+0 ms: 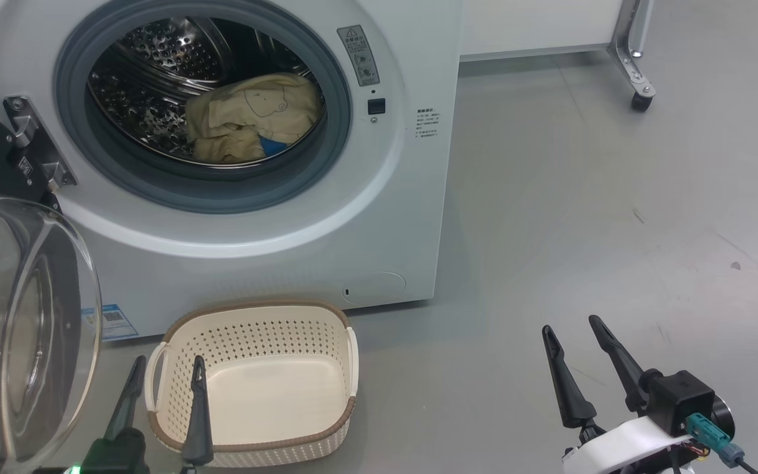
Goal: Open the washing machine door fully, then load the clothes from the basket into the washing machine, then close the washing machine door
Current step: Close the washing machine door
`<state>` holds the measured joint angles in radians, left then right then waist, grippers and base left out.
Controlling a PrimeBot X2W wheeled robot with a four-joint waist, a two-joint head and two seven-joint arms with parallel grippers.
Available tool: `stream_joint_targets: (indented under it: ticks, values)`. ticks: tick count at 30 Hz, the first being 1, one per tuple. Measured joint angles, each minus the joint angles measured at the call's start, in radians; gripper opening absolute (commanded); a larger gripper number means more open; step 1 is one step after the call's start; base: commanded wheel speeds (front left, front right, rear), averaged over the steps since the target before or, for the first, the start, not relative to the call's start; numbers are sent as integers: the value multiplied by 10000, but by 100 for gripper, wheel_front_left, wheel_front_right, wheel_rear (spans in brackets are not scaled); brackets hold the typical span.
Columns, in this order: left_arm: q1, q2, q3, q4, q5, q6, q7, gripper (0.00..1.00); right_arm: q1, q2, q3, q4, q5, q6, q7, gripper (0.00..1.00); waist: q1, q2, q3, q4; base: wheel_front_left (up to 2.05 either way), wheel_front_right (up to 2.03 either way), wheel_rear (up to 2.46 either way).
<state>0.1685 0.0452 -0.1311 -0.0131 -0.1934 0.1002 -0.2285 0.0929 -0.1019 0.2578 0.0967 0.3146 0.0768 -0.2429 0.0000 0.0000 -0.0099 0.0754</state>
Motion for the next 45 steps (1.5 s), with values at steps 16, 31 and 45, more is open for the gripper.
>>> stream_joint_targets:
  ticks: [16, 31, 45]
  values:
    - [12, 2, -17, -159, 0, 2, 79, 100, 0, 0, 0, -35, 0, -2, 0, 100, 0, 0, -40, 195, -15, 15, 0]
    - [11, 17, -265, -180, 36, 2, 163, 100, 187, -113, -188, -111, 2, -104, 0, 100, 0, 0, -171, 870, 0, 0, 0]
    - [15, 94, -211, -299, 115, 2, 249, 100, 210, -178, -217, -261, 13, -105, 0, 100, 0, 0, -229, 2343, 0, 0, 0]
